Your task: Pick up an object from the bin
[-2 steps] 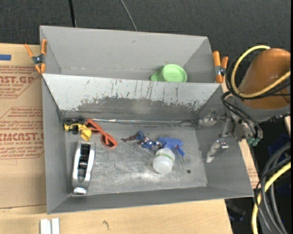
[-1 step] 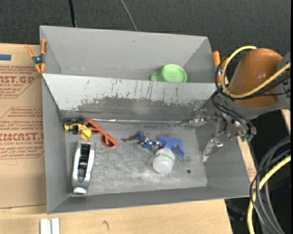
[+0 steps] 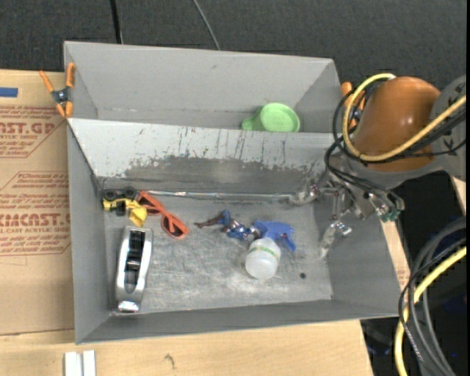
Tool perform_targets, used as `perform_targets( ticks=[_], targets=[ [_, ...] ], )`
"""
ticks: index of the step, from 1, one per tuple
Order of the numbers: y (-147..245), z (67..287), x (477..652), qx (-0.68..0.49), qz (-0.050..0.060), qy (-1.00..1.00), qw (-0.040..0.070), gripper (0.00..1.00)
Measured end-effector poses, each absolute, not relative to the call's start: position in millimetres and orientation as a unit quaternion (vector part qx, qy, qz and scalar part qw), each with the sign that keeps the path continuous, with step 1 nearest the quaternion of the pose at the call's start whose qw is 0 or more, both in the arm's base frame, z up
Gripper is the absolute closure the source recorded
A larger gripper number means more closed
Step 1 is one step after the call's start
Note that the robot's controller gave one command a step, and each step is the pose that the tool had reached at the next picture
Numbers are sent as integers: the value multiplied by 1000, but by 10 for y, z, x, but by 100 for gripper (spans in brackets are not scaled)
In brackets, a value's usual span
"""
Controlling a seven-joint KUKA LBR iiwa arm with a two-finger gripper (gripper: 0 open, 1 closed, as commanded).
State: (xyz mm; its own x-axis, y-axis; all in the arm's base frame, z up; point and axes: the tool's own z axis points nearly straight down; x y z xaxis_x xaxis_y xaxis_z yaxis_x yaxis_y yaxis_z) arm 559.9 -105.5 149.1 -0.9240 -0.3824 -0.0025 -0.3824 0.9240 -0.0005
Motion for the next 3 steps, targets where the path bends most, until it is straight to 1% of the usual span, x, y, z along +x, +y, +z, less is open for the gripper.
perform_targets(
  ticks=[1, 2, 3],
  targets=[
    [-878, 1109, 5621, -151, 0, 988, 3, 0],
    [-845, 840, 5701, -252, 1, 968, 0, 0],
    [-643, 730, 5573, -377, -1, 926, 2, 0]
  ],
)
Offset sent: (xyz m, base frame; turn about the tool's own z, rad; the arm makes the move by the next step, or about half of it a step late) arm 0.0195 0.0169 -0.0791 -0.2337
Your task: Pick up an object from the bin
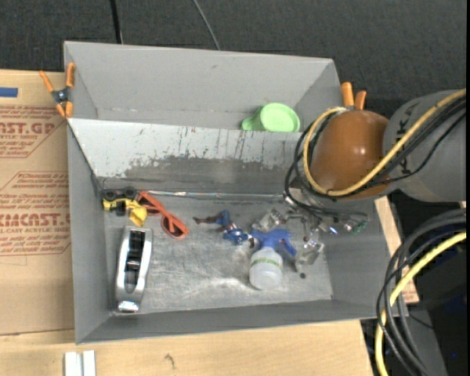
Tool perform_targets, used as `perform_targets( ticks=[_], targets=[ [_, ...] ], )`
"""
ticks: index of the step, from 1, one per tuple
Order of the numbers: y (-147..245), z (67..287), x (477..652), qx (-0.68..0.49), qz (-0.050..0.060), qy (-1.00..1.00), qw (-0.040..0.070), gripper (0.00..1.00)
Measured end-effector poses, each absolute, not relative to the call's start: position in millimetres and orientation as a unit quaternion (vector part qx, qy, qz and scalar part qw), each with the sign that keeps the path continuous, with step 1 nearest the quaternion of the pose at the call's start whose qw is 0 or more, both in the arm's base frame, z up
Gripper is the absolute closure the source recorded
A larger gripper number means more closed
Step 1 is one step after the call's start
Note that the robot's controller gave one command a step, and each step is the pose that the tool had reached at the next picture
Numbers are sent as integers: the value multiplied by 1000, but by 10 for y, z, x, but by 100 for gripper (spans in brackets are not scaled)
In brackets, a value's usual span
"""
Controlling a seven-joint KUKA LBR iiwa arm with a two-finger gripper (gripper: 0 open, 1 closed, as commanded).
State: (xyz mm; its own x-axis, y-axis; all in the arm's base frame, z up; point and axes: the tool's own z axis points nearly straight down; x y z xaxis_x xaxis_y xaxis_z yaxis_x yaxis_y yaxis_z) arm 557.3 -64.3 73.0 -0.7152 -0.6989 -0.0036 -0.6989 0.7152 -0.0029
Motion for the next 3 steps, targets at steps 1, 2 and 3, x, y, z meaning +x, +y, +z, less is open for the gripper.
perform_targets(
  ticks=[1, 2, 3],
  targets=[
    [-398, 750, 5587, -535, -3, 845, -3, 100],
    [-398, 750, 5587, -535, -3, 845, -3, 100],
    [-317, 1207, 5561, -530, 3, 848, -2, 100]
  ],
)
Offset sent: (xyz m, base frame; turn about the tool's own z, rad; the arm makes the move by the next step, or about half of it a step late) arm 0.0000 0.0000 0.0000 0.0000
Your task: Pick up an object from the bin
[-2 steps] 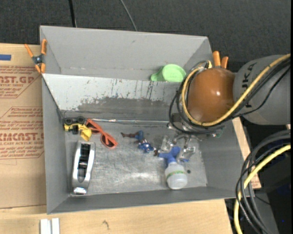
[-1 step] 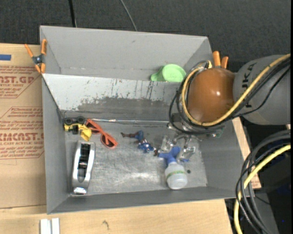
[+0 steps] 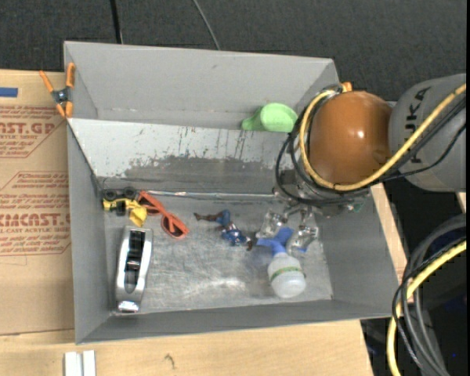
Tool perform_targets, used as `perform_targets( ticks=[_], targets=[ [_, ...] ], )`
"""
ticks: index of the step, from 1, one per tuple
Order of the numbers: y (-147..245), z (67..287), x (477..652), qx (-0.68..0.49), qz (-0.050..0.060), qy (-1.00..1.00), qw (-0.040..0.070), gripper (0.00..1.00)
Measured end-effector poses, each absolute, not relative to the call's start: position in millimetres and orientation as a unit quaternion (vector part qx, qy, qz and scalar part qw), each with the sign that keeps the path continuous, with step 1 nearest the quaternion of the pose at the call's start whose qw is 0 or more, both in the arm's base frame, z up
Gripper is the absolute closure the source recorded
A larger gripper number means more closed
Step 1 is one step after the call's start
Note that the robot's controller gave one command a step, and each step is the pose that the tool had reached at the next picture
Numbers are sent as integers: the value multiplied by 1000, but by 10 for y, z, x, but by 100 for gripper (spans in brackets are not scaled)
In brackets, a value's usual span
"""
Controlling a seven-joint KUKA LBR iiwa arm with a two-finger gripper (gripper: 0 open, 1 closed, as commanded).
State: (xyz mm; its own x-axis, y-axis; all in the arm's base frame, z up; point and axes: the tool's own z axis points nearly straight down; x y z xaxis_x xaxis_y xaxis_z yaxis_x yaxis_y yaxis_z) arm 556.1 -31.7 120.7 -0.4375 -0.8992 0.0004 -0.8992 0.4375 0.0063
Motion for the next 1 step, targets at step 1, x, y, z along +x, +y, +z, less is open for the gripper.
perform_targets(
  ticks=[1],
  targets=[
    [-348, 1524, 5597, 537, 1, -844, -3, 100]
  ],
)
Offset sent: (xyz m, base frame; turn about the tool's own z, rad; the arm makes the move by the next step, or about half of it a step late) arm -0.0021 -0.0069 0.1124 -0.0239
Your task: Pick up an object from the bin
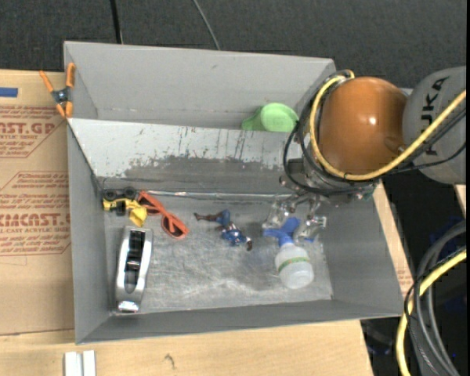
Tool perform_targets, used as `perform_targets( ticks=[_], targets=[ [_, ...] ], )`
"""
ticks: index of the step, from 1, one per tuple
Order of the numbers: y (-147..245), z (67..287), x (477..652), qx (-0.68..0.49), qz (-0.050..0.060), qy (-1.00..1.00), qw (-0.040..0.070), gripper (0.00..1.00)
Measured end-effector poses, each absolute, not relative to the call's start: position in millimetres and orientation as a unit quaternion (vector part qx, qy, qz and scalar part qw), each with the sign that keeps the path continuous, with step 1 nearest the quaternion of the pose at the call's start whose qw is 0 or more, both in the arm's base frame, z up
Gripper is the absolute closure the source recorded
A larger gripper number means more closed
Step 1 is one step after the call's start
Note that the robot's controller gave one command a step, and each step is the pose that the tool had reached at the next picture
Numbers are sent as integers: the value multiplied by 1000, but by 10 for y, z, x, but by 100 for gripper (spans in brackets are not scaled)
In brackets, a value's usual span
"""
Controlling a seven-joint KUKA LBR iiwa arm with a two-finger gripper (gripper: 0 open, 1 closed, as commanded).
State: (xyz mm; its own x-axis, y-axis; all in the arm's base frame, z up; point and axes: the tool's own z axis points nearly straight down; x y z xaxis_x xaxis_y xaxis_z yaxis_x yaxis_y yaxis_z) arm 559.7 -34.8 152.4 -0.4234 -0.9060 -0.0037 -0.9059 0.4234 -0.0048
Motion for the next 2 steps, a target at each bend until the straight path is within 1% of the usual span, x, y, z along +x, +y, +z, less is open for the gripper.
perform_targets(
  ticks=[1, 2],
  targets=[
    [-356, 1948, 5544, -539, 3, 842, -2, 100],
    [-350, 2295, 5598, -537, -1, 843, 3, 100]
  ],
)
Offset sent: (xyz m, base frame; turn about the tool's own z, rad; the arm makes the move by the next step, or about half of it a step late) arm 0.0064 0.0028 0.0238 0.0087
